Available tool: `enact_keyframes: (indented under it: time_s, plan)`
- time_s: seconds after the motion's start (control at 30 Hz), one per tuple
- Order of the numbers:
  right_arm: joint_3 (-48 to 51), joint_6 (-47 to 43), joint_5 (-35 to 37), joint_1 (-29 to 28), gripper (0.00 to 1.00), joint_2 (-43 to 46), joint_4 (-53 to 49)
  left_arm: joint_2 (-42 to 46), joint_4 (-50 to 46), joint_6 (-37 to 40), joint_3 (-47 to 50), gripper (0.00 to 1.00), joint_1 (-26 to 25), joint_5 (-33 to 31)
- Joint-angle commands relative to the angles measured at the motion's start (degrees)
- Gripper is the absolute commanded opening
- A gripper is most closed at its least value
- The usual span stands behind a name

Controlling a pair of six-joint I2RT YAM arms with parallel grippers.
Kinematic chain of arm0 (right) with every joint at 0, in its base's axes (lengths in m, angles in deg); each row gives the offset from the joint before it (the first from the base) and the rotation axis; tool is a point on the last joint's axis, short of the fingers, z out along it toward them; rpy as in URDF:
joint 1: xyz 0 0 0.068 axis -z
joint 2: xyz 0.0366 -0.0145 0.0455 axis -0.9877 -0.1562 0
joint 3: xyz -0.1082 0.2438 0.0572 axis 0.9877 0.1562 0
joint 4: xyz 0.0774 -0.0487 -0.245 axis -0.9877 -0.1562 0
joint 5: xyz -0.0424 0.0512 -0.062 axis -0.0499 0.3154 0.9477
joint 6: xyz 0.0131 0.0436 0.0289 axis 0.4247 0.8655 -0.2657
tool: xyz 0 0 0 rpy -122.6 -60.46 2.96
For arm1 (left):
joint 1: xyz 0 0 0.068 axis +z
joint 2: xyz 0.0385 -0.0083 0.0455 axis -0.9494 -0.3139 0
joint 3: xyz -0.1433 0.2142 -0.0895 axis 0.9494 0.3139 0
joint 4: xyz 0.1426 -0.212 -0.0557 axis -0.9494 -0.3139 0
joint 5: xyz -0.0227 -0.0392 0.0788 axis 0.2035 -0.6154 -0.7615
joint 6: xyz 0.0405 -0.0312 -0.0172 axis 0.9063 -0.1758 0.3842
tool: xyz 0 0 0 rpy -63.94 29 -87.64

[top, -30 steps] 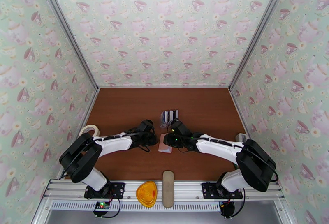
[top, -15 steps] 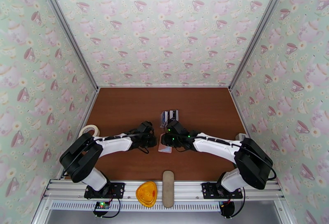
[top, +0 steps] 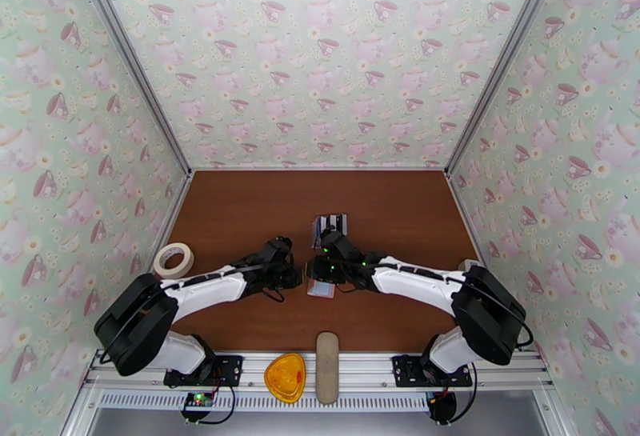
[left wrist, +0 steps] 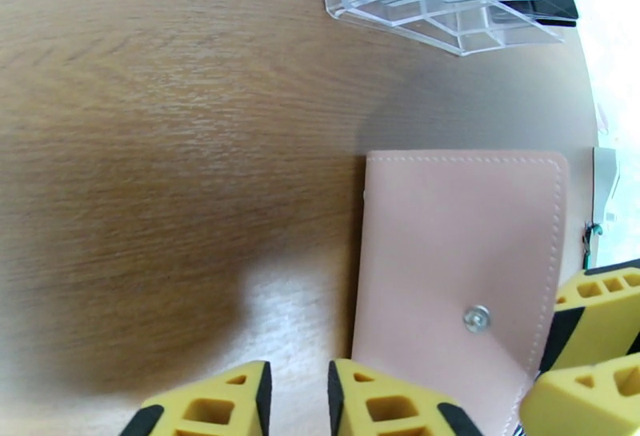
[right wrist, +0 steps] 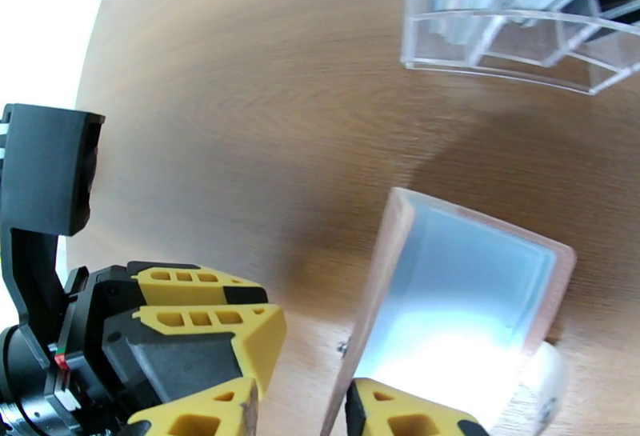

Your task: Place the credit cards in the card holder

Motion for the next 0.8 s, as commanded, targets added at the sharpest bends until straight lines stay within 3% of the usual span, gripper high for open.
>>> enact_keyframes:
  time_s: [0.0, 0.3, 0.43, 0.77]
  plan:
    - [-2.39, 1.19, -1.67, -0.78, 0.36, -1.82, 2.26, 1.99, -2.57, 1.58, 0.91, 0.31, 0.77, 0.87]
    - [-4.09, 2.59, -3.11, -1.18, 0.36, -6.01, 4.17, 9.18, -7.41, 2.66, 2.05, 0.32, 1.98, -0.21]
    - [-3.77, 3.39, -4.25, -1.22, 0.36, -6.15, 7.63, 11.33, -7.69, 3.27, 3.01, 0.39, 2.60, 0.04]
    - [-7.48, 2.69, -3.61, -1.21, 0.38, -8.15, 5.58, 15.91, -8.11, 3.56, 3.91, 0.39, 3.13, 0.59]
